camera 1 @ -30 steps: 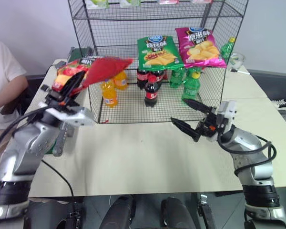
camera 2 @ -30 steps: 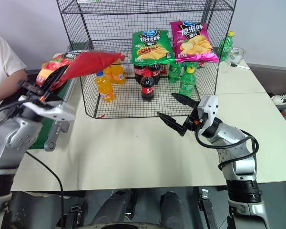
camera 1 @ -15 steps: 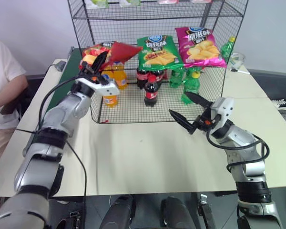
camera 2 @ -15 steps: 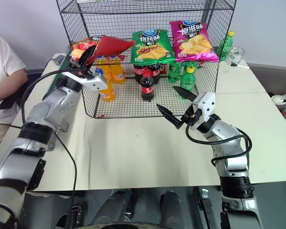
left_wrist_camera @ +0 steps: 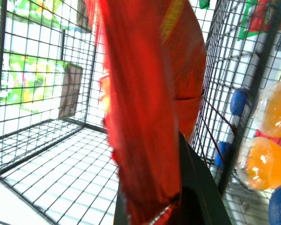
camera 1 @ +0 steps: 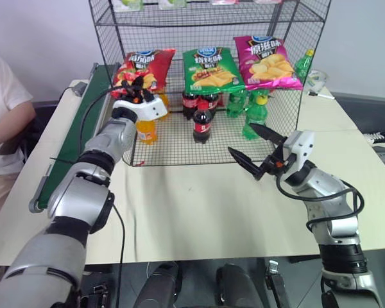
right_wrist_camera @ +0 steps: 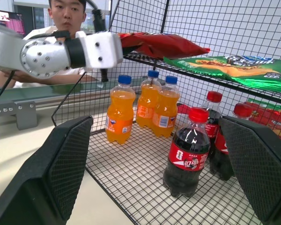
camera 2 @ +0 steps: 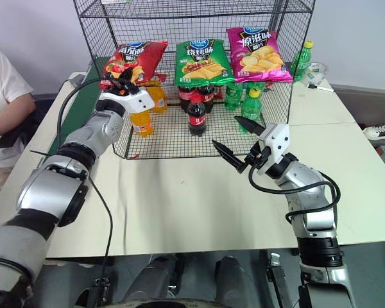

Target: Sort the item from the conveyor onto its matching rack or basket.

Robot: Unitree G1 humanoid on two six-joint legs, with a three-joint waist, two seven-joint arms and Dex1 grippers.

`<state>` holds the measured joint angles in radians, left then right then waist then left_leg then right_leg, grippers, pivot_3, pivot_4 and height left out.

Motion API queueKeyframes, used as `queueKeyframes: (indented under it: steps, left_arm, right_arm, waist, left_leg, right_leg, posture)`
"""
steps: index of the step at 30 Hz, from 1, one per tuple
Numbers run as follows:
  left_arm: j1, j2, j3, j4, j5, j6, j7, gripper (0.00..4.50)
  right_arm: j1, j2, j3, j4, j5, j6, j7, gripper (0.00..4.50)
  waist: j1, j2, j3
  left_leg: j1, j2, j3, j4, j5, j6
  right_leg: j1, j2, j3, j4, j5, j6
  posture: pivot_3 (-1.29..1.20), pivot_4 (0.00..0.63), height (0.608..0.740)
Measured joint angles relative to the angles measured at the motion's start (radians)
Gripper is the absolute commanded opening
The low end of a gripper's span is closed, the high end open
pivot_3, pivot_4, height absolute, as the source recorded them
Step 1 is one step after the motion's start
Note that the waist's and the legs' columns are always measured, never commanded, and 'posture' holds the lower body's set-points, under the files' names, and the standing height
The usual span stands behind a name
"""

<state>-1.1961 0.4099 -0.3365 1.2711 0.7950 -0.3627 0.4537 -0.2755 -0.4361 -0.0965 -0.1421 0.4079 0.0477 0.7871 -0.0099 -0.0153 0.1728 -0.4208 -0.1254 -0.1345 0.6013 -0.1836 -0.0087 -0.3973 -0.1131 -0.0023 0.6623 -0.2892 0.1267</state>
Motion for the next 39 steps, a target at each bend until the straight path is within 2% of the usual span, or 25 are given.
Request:
queueKeyframes:
  steps: [5, 6, 7, 9, 10, 11, 15, 20, 22, 26, 28, 31, 33, 36, 39]
  left_arm:
    - [-0.022, -0.01, 0.01, 0.021, -0.069, -0.02, -0.058, 0.05]
    - [-0.024, -0.011, 0.015, 0.021, -0.085, -0.025, -0.073, 0.43]
    - [-0.024, -0.011, 0.02, 0.022, -0.1, -0.034, -0.086, 0.56]
    - [-0.028, -0.011, 0.037, 0.021, -0.13, -0.053, -0.104, 1.27]
    - [-0.032, -0.009, 0.037, 0.019, -0.133, -0.062, -0.105, 1.9]
    - [-0.033, -0.006, 0.037, 0.015, -0.144, -0.068, -0.106, 2.18]
    - [-0.033, 0.014, 0.036, -0.012, -0.155, -0.089, -0.105, 3.96]
    - [0.035, 0.044, 0.043, -0.126, -0.198, -0.127, -0.163, 3.96]
    - [0.109, 0.066, 0.051, -0.25, -0.22, -0.134, -0.205, 3.96]
    - [0.3, 0.099, 0.089, -0.538, -0.272, -0.087, -0.308, 3.96]
    - [0.521, 0.129, 0.158, -0.858, -0.302, -0.017, -0.361, 3.96]
    - [0.689, 0.151, 0.228, -1.114, -0.344, 0.058, -0.42, 3.96]
    - [0.754, 0.153, 0.307, -1.245, -0.473, 0.12, -0.499, 3.96]
    - [0.855, 0.129, 0.382, -1.395, -0.825, 0.254, -0.714, 3.96]
    - [1.04, 0.15, 0.434, -1.482, -1.152, 0.457, -0.933, 3.96]
  right_arm:
    - [0.001, -0.006, 0.0, -0.002, -0.001, 0.004, 0.0, 4.5]
    - [0.001, -0.007, 0.0, -0.002, -0.001, 0.004, 0.0, 4.5]
    - [0.001, -0.007, 0.0, -0.002, -0.001, 0.004, 0.0, 4.5]
    - [0.001, -0.007, 0.0, -0.003, -0.003, 0.004, 0.0, 4.5]
    - [0.001, -0.007, 0.0, -0.002, -0.005, 0.004, 0.0, 4.5]
    - [0.001, -0.007, 0.001, -0.002, -0.008, 0.004, 0.001, 4.5]
    - [0.001, -0.007, 0.004, -0.002, -0.01, 0.004, 0.004, 4.5]
    - [0.005, -0.009, 0.003, -0.003, -0.009, 0.006, 0.01, 4.5]
    - [0.009, -0.009, 0.004, -0.003, -0.009, 0.006, 0.012, 4.5]
    - [0.015, -0.009, 0.004, -0.002, -0.009, 0.006, 0.015, 4.5]
    - [0.019, -0.013, 0.003, -0.001, -0.008, 0.006, 0.022, 4.5]
    - [0.027, -0.021, -0.008, 0.003, -0.002, 0.006, 0.029, 4.5]
    - [0.029, -0.025, -0.01, 0.003, 0.002, 0.006, 0.037, 4.5]
    - [0.032, -0.041, -0.015, 0.003, 0.009, 0.006, 0.054, 4.5]
    - [0.045, -0.084, -0.032, 0.007, 0.034, 0.016, 0.096, 4.5]
  waist:
    - [-0.002, 0.0, 0.0]
    - [-0.002, 0.0, 0.0]
    - [-0.002, 0.0, 0.0]
    - [-0.002, 0.0, 0.0]
    - [-0.001, 0.0, 0.0]
    - [0.0, 0.0, 0.0]
    - [0.003, 0.0, 0.0]
    - [-0.001, 0.0, 0.0]
    - [-0.003, 0.0, 0.0]
    - [-0.005, 0.0, 0.0]
    - [-0.014, 0.001, 0.0]
    - [-0.007, 0.001, 0.0]
    - [-0.001, 0.002, -0.001]
    - [0.007, 0.004, -0.002]
    - [-0.002, 0.005, -0.001]
  left_leg:
    - [-0.001, 0.0, 0.0, 0.002, 0.0, 0.0]
    - [-0.002, 0.0, 0.0, 0.002, 0.0, 0.0]
    - [-0.002, 0.0, 0.0, 0.003, 0.0, 0.0]
    - [-0.003, 0.0, 0.0, 0.006, -0.001, 0.001]
    - [-0.003, 0.0, 0.0, 0.006, -0.001, 0.001]
    - [-0.003, 0.0, 0.0, 0.007, -0.001, 0.001]
    - [-0.003, -0.001, -0.001, 0.01, -0.001, 0.002]
    - [-0.004, -0.001, -0.001, 0.01, -0.002, 0.002]
    - [-0.004, -0.001, -0.001, 0.009, -0.002, 0.002]
    - [-0.004, -0.001, -0.001, 0.009, -0.002, 0.002]
    - [-0.005, 0.0, 0.001, 0.008, -0.002, 0.003]
    - [-0.006, 0.001, 0.001, 0.008, -0.002, 0.002]
    - [-0.006, 0.001, 0.0, 0.009, -0.002, 0.002]
    - [-0.003, 0.0, -0.001, 0.01, -0.003, 0.003]
    - [-0.004, 0.001, -0.001, 0.01, -0.003, 0.004]
  right_leg:
    - [-0.001, 0.0, 0.0, 0.0, 0.0, 0.0]
    - [-0.001, 0.0, 0.0, 0.0, 0.0, 0.0]
    - [-0.001, 0.0, 0.0, 0.0, 0.0, 0.0]
    - [-0.001, 0.0, 0.0, 0.001, 0.0, 0.0]
    - [0.0, 0.0, 0.0, 0.001, 0.0, 0.0]
    - [0.0, 0.0, 0.0, 0.001, 0.0, 0.0]
    - [0.001, 0.0, -0.001, 0.001, 0.0, 0.001]
    - [0.001, 0.0, -0.001, 0.002, 0.0, 0.001]
    - [0.0, 0.0, 0.0, 0.002, 0.0, 0.001]
    - [-0.001, 0.0, 0.001, 0.002, 0.0, 0.001]
    - [-0.003, 0.0, 0.004, 0.002, 0.0, 0.001]
    - [-0.005, 0.0, 0.004, 0.003, 0.0, 0.0]
    - [-0.004, 0.0, 0.003, 0.003, 0.001, -0.001]
    - [0.001, -0.001, 0.001, 0.001, 0.001, -0.001]
    - [0.0, -0.003, 0.002, 0.0, 0.0, -0.001]
  posture:
    - [0.0, 0.15, 0.74]
    - [0.0, 0.15, 0.74]
    - [0.0, 0.15, 0.74]
    - [0.0, 0.15, 0.74]
    - [0.0, 0.15, 0.74]
    - [0.0, 0.15, 0.74]
    - [0.0, 0.15, 0.74]
    - [0.0, 0.15, 0.74]
    - [0.0, 0.15, 0.74]
    - [0.0, 0.15, 0.74]
    - [0.0, 0.15, 0.74]
    - [0.0, 0.15, 0.74]
    - [0.0, 0.15, 0.74]
    - [0.0, 0.15, 0.74]
    - [0.0, 0.15, 0.74]
